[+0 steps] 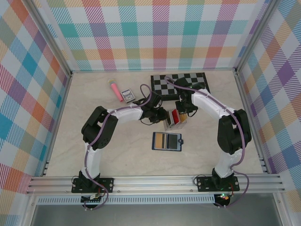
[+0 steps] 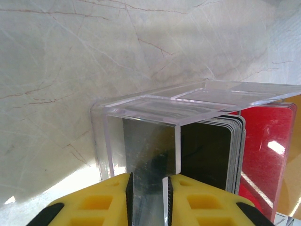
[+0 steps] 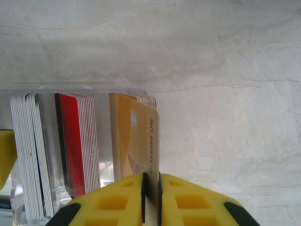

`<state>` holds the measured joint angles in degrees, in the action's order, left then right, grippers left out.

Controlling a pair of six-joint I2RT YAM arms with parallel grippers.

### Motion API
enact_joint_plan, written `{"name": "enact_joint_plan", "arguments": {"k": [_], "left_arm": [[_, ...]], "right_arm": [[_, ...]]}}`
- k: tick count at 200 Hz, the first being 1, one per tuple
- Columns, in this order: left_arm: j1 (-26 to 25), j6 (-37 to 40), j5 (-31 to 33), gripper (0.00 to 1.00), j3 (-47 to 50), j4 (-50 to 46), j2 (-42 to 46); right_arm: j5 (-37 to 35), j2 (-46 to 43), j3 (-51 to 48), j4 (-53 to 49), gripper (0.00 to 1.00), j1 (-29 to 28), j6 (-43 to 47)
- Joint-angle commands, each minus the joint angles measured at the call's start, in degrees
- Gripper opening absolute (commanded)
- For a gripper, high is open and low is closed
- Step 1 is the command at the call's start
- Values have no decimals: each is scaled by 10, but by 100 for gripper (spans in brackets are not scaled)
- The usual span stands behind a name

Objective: Put the credit cards into the card holder
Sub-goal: Pick up the credit card from the storage box, then flip over the card slot in the card holder.

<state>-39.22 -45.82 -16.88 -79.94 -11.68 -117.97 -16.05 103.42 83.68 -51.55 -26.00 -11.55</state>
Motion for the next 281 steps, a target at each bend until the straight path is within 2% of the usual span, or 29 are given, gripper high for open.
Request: {"name": "enact_joint_plan", "arguments": {"k": [1, 69, 95, 118, 169, 208, 245, 281], "left_arm": [[1, -4, 4, 24, 27, -55, -12], [0, -4, 1, 25, 31, -48, -2], [0, -4, 0, 27, 35, -47, 9], [-1, -4, -4, 30, 41, -21, 23], [-3, 2, 0, 41, 58, -7, 68], [-5, 4, 19, 49, 96, -3, 117], [-9, 3, 32, 50, 162, -8, 167], [-19, -3, 25, 49, 221, -2, 189]], "right_arm": [[-3, -29, 12, -21, 15, -2, -8], [46, -38, 8, -19, 8, -13, -40], [83, -58, -5, -7, 7, -14, -58], [83, -80, -20, -5, 4, -15, -80], [89, -190, -90, 25, 4, -14, -116], [193, -279, -186, 89, 3, -17, -168], [213, -320, -285, 141, 3, -62, -234], [184, -307, -330, 157, 3, -110, -264]]}}
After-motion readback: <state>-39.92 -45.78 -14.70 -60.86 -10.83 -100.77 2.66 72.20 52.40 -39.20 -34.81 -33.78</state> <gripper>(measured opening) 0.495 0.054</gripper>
